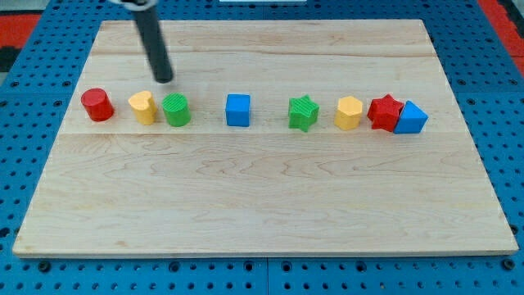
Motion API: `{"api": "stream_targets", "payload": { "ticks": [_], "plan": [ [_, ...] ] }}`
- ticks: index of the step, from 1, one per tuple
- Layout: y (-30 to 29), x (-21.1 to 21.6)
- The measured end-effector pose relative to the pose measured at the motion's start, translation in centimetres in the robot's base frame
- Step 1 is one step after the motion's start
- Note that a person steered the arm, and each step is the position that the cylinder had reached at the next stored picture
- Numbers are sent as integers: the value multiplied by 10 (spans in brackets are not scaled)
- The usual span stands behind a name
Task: Move your arm to the red star
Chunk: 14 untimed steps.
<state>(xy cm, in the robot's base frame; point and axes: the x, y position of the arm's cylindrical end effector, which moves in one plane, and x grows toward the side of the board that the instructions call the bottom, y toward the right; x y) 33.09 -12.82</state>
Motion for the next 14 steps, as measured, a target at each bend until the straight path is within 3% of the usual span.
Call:
{"api": "stream_targets", "payload": {
  "ticks": [4, 5, 7, 8, 11, 14],
  "plan": [
    [61, 7],
    [106, 8],
    [138, 8],
    [201, 8],
    [260, 8],
    [306, 43]
  ]
}}
